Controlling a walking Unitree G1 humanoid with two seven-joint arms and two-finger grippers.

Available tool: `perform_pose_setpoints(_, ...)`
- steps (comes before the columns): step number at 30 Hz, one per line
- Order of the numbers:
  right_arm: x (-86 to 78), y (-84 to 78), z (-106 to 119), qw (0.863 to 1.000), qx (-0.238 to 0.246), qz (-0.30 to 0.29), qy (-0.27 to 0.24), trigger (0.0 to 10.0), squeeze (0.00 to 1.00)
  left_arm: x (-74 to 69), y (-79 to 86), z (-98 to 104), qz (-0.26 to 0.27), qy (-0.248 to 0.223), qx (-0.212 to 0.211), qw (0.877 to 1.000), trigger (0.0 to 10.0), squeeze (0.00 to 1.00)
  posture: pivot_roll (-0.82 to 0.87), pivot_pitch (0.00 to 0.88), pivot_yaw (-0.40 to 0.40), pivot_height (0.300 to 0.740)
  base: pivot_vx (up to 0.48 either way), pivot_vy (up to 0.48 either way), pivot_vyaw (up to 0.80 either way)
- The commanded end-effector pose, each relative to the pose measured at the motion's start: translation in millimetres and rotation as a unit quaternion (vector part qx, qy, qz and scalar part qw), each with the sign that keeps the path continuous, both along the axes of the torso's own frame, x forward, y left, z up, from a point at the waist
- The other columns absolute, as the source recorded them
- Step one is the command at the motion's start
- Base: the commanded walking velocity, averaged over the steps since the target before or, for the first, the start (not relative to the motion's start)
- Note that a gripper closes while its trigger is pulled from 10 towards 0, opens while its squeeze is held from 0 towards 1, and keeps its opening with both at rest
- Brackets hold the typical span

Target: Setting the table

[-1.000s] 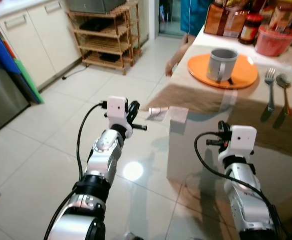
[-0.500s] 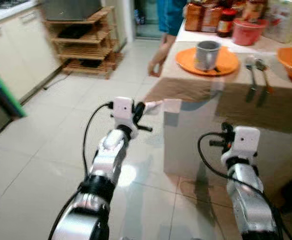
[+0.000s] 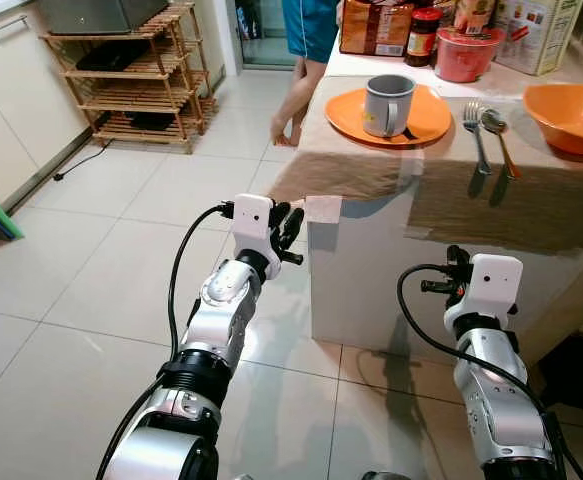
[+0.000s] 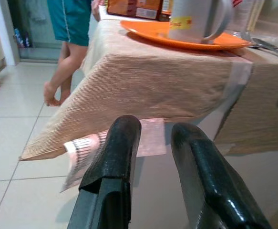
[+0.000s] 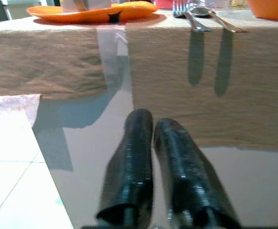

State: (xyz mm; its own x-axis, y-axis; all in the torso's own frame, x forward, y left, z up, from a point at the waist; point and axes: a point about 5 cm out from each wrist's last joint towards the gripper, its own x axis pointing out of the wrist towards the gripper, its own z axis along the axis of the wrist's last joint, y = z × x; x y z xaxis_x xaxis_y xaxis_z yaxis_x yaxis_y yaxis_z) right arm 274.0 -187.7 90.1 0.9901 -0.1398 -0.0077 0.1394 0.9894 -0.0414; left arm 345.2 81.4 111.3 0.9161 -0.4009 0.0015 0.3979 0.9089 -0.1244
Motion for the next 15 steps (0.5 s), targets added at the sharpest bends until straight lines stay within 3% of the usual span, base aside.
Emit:
perform_pose_setpoints(1,1.8,2.3,2.0,1.0,0.002,0.007,-0.01,10.0,1.0,4.0,1.2,4.4,0.003,-0.007,0.005,1.0,10.0,1.0,-0.04,0.0,0.087,0.74,0.0,0.0,0.0)
perform_pose_setpoints(15,1.0,-0.6,1.2,1.0,0.001,-0.01,-0.01,10.0,1.0,2.3,-0.6,4.6,-0.005,-0.012,0.006,1.0,10.0,1.0,-0.04,0.0,0.087,0.74,0.0,0.0,0.0)
